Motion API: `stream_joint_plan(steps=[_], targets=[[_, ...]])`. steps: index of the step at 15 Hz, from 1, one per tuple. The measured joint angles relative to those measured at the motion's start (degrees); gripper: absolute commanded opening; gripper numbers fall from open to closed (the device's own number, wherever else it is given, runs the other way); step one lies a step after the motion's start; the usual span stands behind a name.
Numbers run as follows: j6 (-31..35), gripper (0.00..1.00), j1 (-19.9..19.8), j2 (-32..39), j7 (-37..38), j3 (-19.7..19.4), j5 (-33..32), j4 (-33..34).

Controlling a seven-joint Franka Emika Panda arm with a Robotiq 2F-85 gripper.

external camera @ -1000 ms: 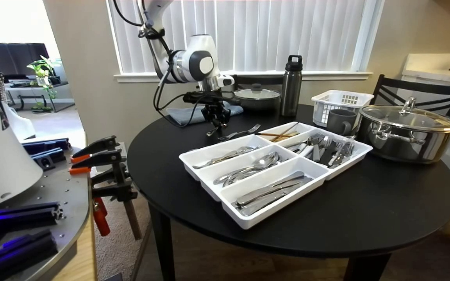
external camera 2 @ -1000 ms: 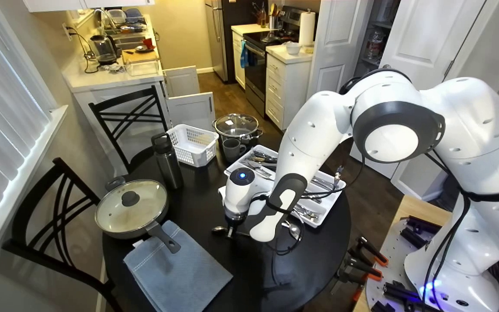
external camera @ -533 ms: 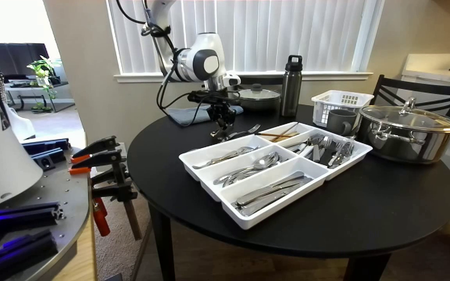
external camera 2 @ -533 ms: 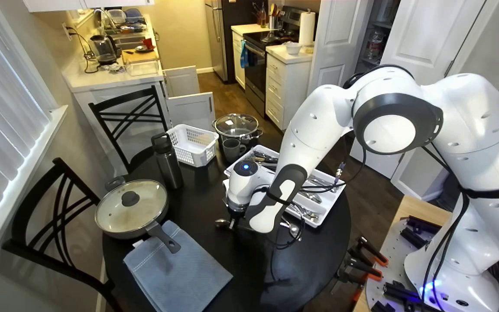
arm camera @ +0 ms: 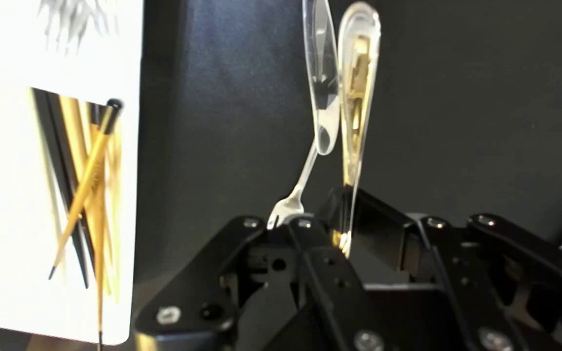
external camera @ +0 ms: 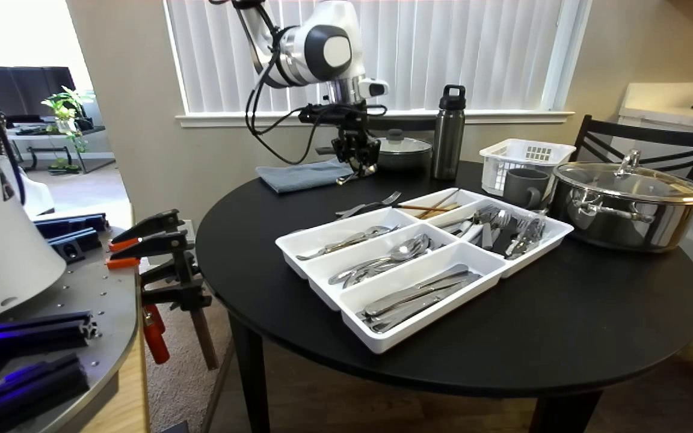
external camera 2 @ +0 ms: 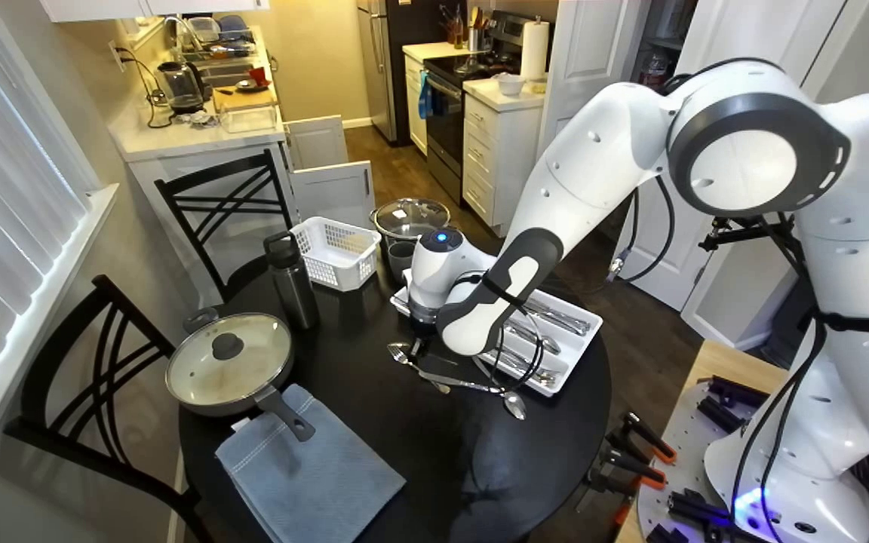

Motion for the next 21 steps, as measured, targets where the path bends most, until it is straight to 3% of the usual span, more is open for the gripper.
stream_joint_plan(steps=[7,12,17,21], targets=[[-3.99,0.02,-9.93,-15.51,-6.37,1.02,-0.02,-14.81],[-3.99,0.02,-17.30,-24.27,-9.80,-1.81,-0.68,-26.68],[-3.94,0.02,-19.05,-25.42,-9.76,-5.78,-4.82,-33.61],[-3.43,0.02,-19.04,-24.32,-9.47,-6.61,-7.37,-34.54]])
